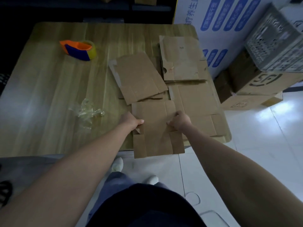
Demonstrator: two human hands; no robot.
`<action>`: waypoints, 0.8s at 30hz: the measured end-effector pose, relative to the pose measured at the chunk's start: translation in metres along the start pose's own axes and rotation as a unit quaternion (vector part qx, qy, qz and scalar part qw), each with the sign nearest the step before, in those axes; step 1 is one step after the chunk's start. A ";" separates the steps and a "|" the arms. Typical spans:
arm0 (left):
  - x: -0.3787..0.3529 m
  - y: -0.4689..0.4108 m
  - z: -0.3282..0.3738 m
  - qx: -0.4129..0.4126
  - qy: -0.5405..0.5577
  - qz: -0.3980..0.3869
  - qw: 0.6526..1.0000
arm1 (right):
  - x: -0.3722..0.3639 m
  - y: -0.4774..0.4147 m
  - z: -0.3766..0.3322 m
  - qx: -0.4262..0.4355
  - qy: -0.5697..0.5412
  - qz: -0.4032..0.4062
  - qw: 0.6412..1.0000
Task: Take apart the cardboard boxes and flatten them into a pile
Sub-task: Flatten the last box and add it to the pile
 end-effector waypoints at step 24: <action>-0.007 -0.020 0.008 0.051 -0.019 0.040 0.998 | -0.002 -0.020 -0.019 -0.022 0.044 0.012 0.999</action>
Point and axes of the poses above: each hand's wrist, its own y-axis away from the middle knuckle, its own x-axis out of the back of the hand, z = x × y, the point moved 4 cm from there along -y, towards the middle knuckle, and after that the axes turned 7 degrees about z, right-handed, at the moved point
